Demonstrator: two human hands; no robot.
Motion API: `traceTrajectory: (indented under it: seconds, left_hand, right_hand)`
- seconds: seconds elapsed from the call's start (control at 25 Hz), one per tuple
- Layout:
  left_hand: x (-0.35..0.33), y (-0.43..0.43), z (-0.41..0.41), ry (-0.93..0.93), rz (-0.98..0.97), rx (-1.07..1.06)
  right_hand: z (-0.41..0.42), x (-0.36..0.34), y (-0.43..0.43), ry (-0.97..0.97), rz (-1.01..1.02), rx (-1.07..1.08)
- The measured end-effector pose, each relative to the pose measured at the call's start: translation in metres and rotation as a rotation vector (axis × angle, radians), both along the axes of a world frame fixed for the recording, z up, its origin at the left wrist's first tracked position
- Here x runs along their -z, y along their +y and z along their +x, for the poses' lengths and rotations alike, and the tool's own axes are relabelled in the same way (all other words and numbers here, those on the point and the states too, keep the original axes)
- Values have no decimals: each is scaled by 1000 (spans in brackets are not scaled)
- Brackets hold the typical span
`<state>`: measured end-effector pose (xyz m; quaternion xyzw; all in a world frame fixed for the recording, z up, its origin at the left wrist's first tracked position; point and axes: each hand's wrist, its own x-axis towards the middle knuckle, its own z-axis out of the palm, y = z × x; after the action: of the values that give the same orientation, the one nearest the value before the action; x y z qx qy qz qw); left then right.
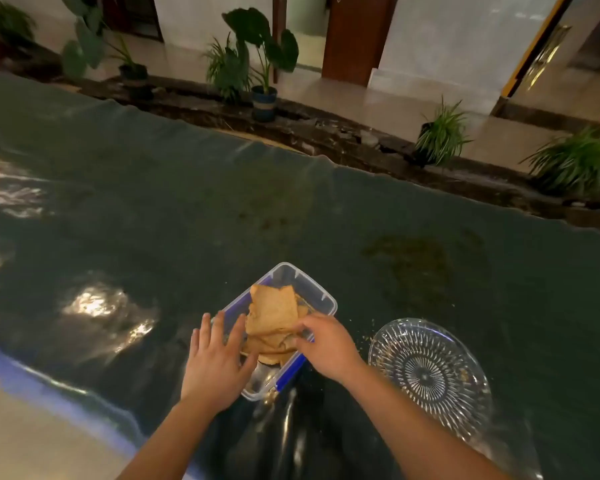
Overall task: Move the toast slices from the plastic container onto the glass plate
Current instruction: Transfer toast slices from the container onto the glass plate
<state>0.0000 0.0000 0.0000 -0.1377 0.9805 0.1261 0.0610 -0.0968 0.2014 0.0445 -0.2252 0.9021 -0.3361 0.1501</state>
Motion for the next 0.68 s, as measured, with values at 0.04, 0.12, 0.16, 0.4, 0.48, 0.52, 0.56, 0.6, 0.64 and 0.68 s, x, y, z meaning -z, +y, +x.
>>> traceTrajectory:
  seconds: [0.04,0.12,0.16,0.4,0.48,0.52,0.56,0.6,0.64,0.68]
  left_hand:
    - [3,-3,0,-8,-8,9]
    - [10,-5,0,27,-50,15]
    - [11,-3,1,60,-61,19]
    - [7,7,-1,116,-33,-24]
    - [6,9,-3,122,-39,-42]
    - [6,8,-4,122,-50,-55]
    - [7,7,-3,120,-56,-61]
    - [9,7,-1,114,-56,-58]
    - [12,10,-3,106,-59,-64]
    - [15,12,-6,101,-70,-81]
  right_hand:
    - [2,4,-6,4,35,-31]
    - [7,14,-14,-1,80,-93]
    - [11,19,-16,-1,106,-113]
    - [8,36,-11,121,137,-134]
    - [3,34,-9,97,141,-132]
    - [1,33,-10,91,160,-132]
    - [-1,31,-14,107,196,-124]
    - [-4,28,-17,140,247,-101]
    - [-13,26,-20,173,281,-71]
    - [-28,25,-24,211,302,-40]
